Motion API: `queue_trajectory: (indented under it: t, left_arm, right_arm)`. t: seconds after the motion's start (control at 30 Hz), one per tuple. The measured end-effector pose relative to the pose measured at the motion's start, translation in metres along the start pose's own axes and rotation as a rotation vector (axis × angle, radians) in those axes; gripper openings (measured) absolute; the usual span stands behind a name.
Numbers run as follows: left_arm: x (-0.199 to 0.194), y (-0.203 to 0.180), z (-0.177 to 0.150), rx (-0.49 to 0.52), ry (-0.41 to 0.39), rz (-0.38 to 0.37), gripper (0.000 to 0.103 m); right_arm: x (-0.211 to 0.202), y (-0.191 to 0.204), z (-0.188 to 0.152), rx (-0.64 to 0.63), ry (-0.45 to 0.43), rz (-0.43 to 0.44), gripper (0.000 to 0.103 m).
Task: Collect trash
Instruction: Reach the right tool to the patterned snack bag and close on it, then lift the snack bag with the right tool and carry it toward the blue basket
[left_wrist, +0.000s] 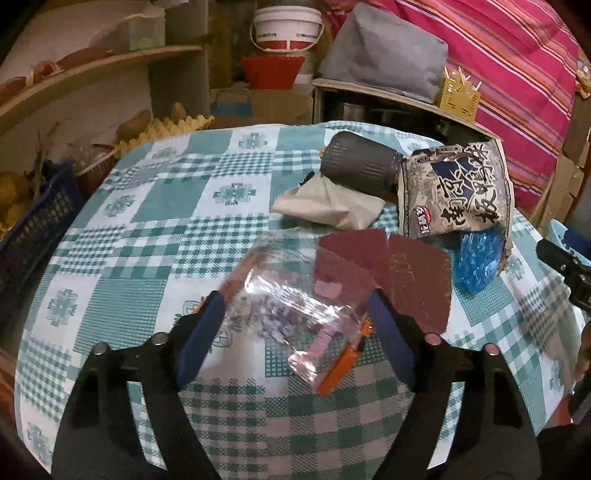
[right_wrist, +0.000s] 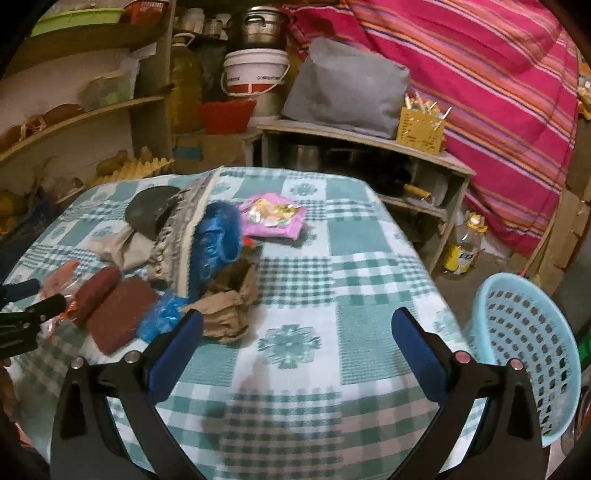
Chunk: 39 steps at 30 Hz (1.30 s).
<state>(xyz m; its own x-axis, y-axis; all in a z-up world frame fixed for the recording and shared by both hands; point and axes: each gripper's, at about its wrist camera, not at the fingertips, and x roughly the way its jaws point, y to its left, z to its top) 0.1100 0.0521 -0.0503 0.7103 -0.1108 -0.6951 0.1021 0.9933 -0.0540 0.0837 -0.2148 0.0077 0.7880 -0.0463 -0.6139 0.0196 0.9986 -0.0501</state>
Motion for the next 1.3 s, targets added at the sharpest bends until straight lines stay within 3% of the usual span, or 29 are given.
queue_trajectory:
  t: [0.07, 0.1, 0.17, 0.27, 0.4, 0.63, 1.03, 1.1, 1.27, 1.3]
  left_arm:
    - [0.002, 0.001, 0.000, -0.001, 0.019, -0.044, 0.045]
    - [0.004, 0.002, 0.000, -0.011, 0.038, -0.087, 0.040]
    - [0.002, 0.002, 0.001, -0.019, 0.034, -0.100, 0.036]
    - [-0.001, 0.000, 0.000, -0.002, 0.031, -0.117, 0.020]
    - [-0.006, 0.002, 0.000, 0.002, 0.018, -0.121, 0.016]
    - [-0.019, 0.012, 0.006, -0.018, -0.029, -0.104, 0.014]
    - [-0.019, 0.040, 0.025, -0.056, -0.073, -0.055, 0.014]
    - [-0.016, 0.044, 0.029, -0.066, -0.073, -0.047, 0.014]
    - [-0.012, 0.043, 0.030, -0.063, -0.070, -0.040, 0.014]
    - [-0.012, 0.043, 0.030, -0.061, -0.069, -0.039, 0.014]
  right_arm:
    - [0.002, 0.009, -0.002, -0.023, 0.005, 0.002, 0.099]
    - [0.002, 0.013, -0.003, -0.033, 0.007, 0.003, 0.099]
    - [0.004, 0.021, -0.004, -0.055, 0.008, 0.005, 0.099]
    - [0.004, 0.026, -0.003, -0.058, 0.010, 0.012, 0.099]
    - [0.007, 0.029, 0.000, -0.034, 0.014, 0.033, 0.099]
    - [0.005, 0.040, 0.024, -0.024, -0.054, 0.047, 0.099]
    - [0.032, 0.058, 0.066, -0.073, -0.055, 0.013, 0.099]
    - [0.041, 0.059, 0.066, -0.071, -0.026, 0.034, 0.095]
    - [0.054, 0.071, 0.058, -0.113, 0.032, 0.090, 0.057]
    - [0.053, 0.073, 0.057, -0.126, 0.025, 0.085, 0.056]
